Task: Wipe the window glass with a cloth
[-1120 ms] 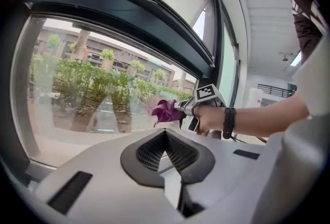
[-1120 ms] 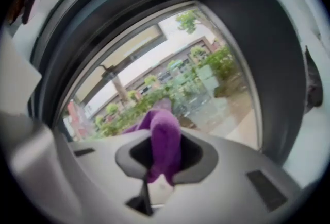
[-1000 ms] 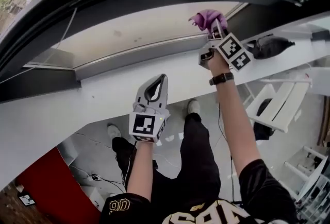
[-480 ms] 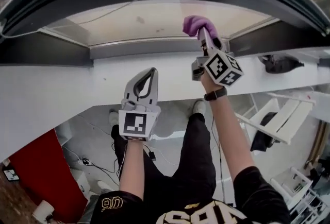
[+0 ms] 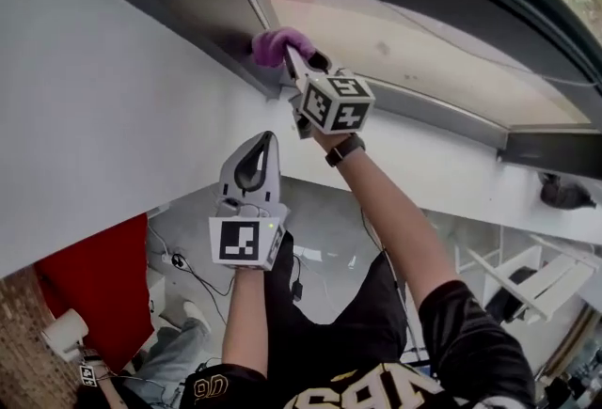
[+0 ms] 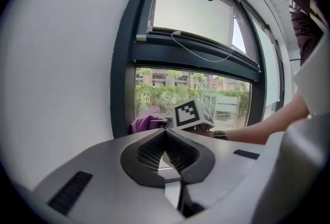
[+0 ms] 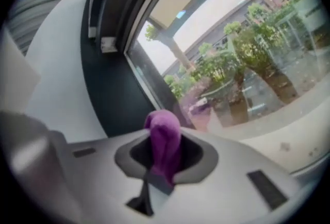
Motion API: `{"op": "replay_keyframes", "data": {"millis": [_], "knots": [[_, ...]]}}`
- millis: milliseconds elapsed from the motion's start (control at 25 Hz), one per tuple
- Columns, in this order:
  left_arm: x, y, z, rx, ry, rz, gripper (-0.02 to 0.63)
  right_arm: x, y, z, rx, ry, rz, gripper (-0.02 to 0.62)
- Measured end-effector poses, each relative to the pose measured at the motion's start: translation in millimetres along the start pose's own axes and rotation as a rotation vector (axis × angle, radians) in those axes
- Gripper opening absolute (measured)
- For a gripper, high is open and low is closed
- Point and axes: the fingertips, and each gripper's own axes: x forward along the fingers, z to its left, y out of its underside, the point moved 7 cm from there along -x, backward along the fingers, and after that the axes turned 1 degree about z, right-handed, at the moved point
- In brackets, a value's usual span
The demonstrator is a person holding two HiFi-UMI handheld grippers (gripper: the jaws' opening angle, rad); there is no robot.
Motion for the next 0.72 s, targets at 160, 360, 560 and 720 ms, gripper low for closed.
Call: {"op": "replay_keyframes", "data": {"millis": [160, 360, 560, 720], "knots": [[-7, 7, 3, 0.015, 0.000, 0.022, 0.011, 38, 6, 2, 0.054, 0.048, 0.012, 0.080], [12, 18, -28, -0.020, 0.067, 0.037, 0.012, -26, -12, -55, 0.123, 0.144, -0.042, 0.080], [65, 28, -124, -0.001, 0.223, 0.020, 0.012, -162, -51, -159, 0.156, 0.292, -0.133, 0.080], [100, 27, -226, -0.016, 0.355, 0.004, 0.012, -285, -83, -252, 0.244, 0.433, -0.215, 0.080]]}}
